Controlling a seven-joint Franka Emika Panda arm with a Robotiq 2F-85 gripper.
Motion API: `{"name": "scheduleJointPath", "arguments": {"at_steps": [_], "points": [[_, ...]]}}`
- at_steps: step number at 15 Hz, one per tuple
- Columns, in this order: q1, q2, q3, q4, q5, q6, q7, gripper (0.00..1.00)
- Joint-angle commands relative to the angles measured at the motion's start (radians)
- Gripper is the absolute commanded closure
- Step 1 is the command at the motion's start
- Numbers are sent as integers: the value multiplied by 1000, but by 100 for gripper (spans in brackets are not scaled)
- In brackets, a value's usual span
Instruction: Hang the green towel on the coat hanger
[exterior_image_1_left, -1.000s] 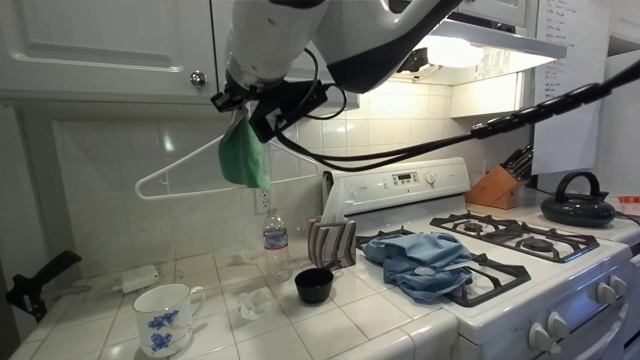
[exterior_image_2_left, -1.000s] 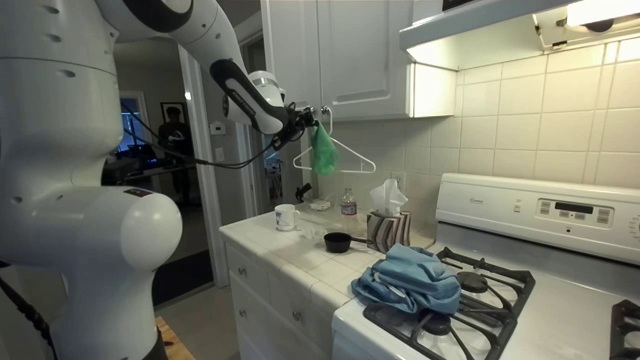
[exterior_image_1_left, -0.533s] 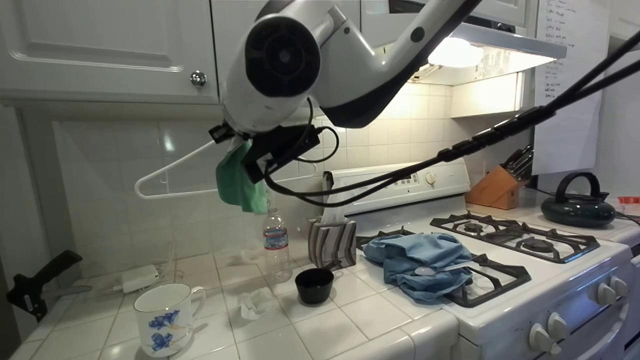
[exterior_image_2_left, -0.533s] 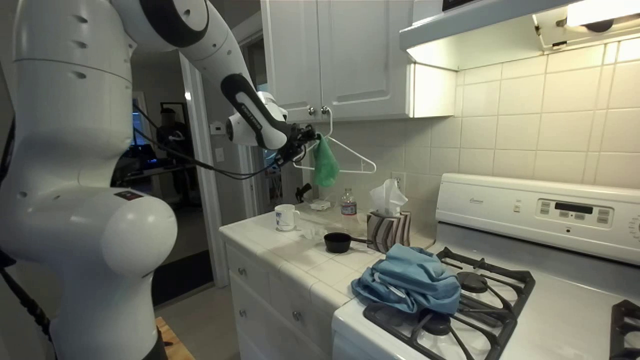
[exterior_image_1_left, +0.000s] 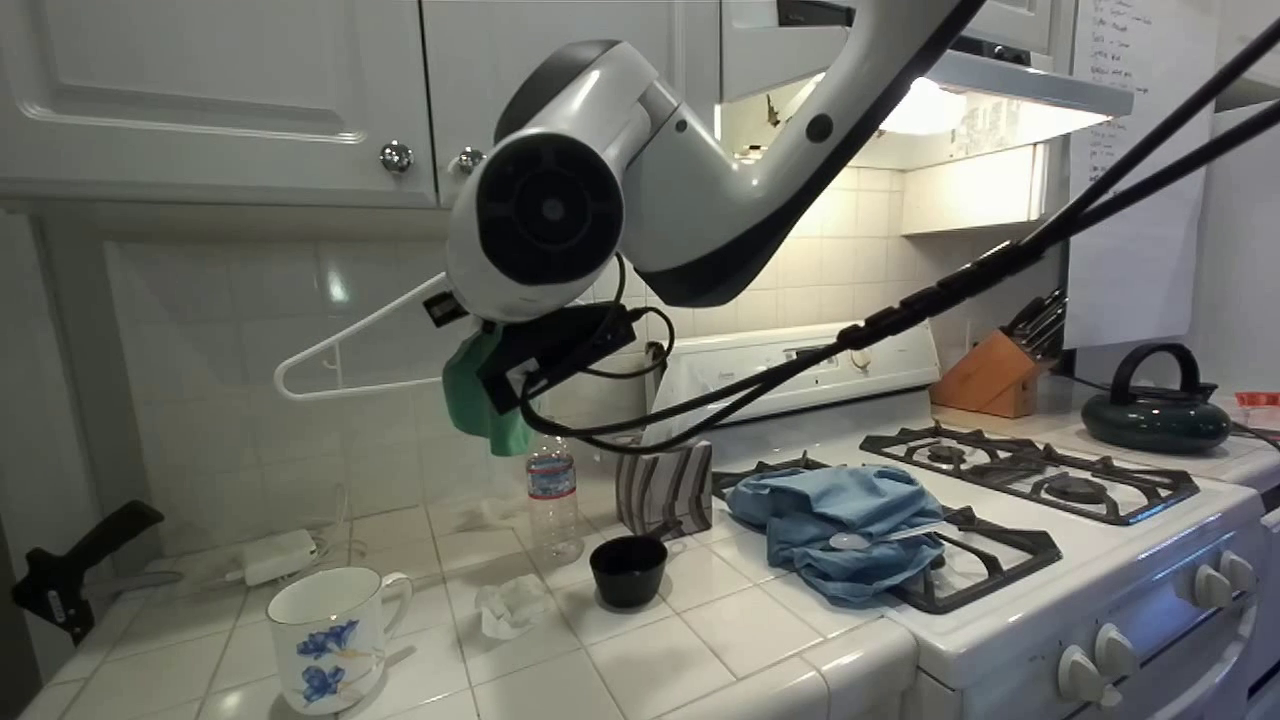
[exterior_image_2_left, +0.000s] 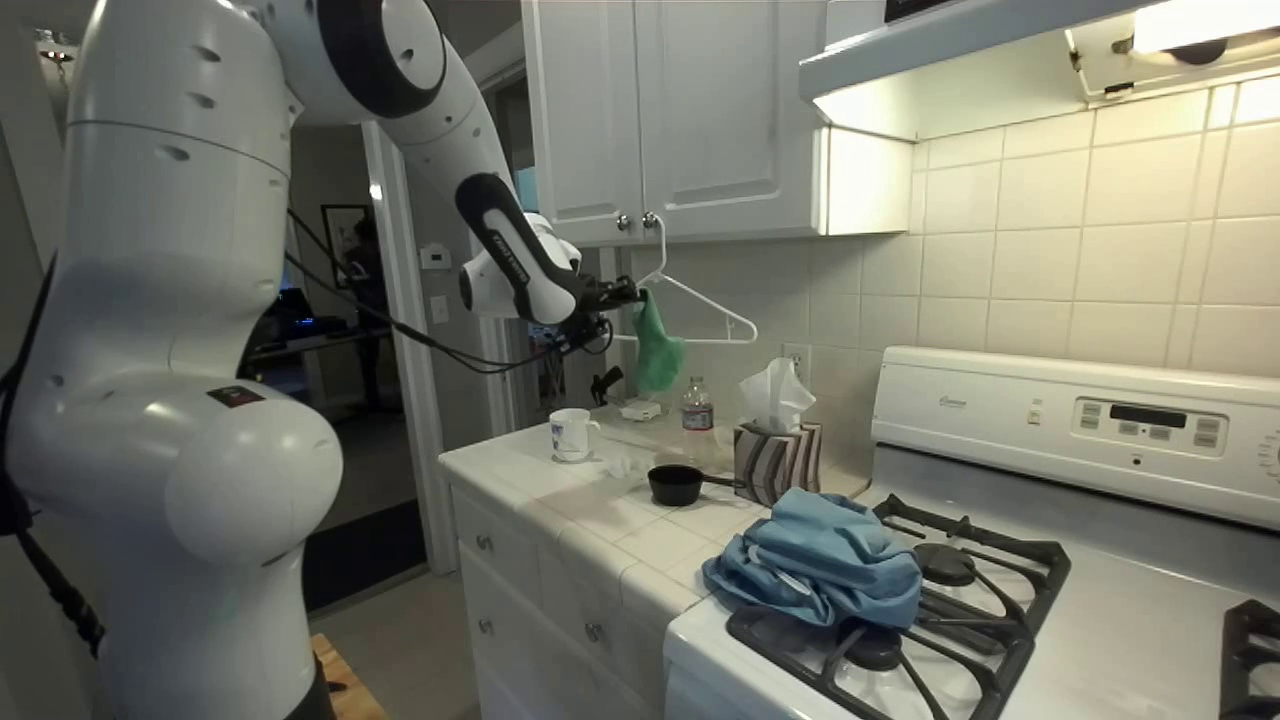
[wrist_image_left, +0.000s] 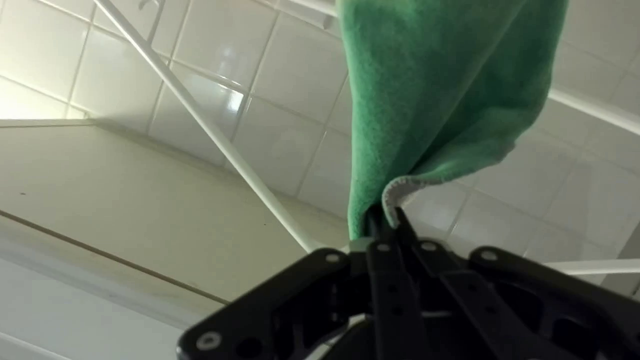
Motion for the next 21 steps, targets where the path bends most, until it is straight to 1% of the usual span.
{"name": "scheduleJointPath", "arguments": {"at_steps": [1,3,6,13,17,19,21], "points": [[-47,40,35,36,43,1,80,99],[-62,63,41,59,65,16,118,99],[-73,125,53,142,91,34,171,99],[-55,263,81,410,91,44,212,99],[-47,333,76,526,94,31,229,99],[-41,363,71,557,99,11,243,99],[-39,391,66,582,146,-28,247,99]]}}
